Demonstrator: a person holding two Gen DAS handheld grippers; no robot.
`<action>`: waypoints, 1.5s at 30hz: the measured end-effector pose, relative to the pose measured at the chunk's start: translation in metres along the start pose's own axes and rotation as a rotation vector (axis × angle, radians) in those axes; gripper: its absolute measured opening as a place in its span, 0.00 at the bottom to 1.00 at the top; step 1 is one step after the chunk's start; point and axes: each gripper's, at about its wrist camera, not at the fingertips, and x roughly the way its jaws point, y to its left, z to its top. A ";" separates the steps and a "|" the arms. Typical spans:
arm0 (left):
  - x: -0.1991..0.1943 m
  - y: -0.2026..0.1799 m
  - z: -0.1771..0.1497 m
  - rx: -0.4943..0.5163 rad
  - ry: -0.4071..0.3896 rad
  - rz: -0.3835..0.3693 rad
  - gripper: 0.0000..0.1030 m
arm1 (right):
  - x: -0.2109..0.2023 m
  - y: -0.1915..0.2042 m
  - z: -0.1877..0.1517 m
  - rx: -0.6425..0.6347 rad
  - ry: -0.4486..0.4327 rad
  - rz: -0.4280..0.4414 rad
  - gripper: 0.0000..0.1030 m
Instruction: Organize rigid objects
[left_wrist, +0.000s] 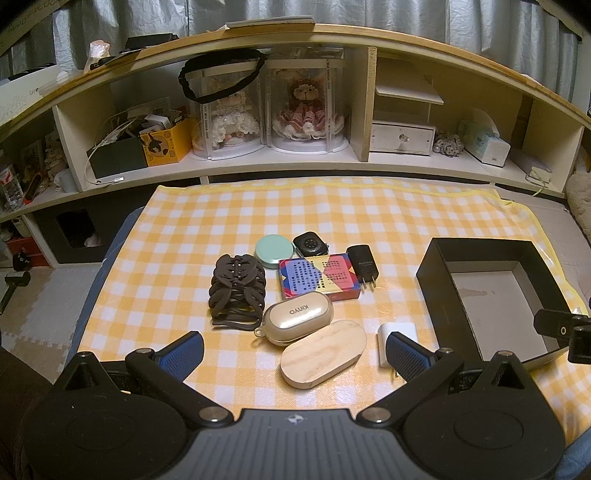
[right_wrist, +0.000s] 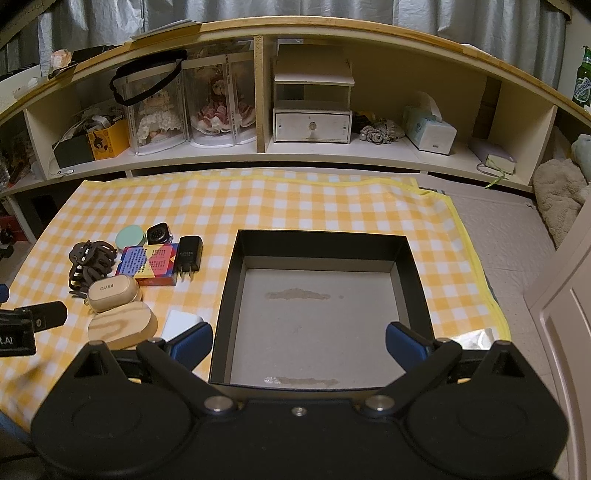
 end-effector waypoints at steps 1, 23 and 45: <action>0.000 0.000 0.000 -0.001 0.000 0.000 1.00 | 0.000 0.000 0.000 0.000 0.000 0.000 0.98; -0.004 -0.009 0.005 0.010 -0.027 0.011 1.00 | -0.010 -0.001 0.004 0.015 -0.047 0.002 0.98; -0.004 -0.001 0.072 0.011 -0.190 -0.002 1.00 | 0.005 -0.058 0.094 0.205 -0.207 -0.053 1.00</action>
